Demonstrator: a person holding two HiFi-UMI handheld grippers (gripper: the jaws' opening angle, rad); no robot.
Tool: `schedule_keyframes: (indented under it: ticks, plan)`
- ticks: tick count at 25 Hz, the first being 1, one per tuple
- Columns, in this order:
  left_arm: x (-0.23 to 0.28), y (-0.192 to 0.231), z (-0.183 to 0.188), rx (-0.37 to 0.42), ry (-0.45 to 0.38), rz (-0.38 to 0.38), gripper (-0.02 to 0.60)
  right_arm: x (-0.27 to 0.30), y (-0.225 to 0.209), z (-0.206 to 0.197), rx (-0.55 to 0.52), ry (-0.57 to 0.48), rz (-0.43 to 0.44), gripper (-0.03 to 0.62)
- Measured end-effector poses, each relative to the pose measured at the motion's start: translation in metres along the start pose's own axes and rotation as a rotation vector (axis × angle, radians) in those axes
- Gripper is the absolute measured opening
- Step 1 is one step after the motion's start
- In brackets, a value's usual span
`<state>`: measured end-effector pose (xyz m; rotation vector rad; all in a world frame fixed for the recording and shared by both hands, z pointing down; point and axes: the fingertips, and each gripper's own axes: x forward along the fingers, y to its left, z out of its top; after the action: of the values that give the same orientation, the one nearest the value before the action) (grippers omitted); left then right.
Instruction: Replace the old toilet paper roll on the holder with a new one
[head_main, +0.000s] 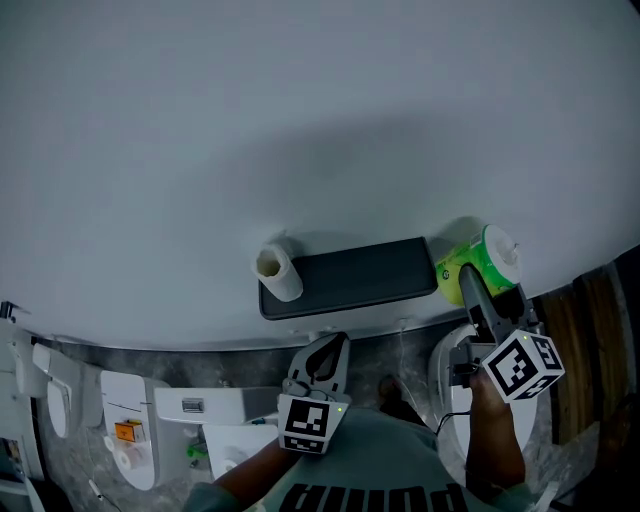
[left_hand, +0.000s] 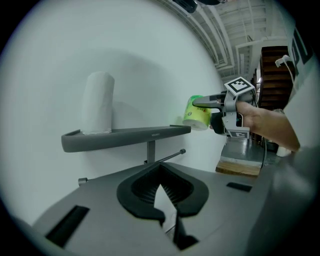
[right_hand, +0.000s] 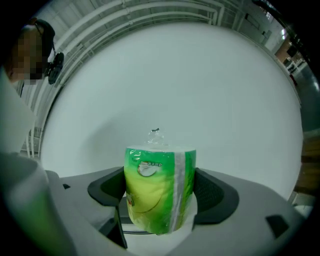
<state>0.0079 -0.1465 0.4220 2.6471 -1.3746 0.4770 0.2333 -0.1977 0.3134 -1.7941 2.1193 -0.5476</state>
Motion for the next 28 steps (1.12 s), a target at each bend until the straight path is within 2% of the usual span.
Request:
schedule_keyframes:
  ticks: [5,13,20,28]
  plan:
    - [0.006,-0.005,-0.005,0.011,0.019,-0.024,0.005,-0.007,-0.026,-0.016,0.101,0.0,-0.047,0.408]
    - [0.007,-0.003,-0.013,0.018,0.046,-0.024,0.005,-0.002,-0.058,-0.051,0.323,0.02,-0.079,0.408]
    - [-0.001,0.008,-0.018,0.013,0.061,0.006,0.005,0.011,-0.066,-0.091,0.556,0.056,-0.063,0.408]
    - [-0.01,0.021,-0.025,0.012,0.073,0.036,0.005,0.026,-0.059,-0.115,0.698,0.068,-0.034,0.408]
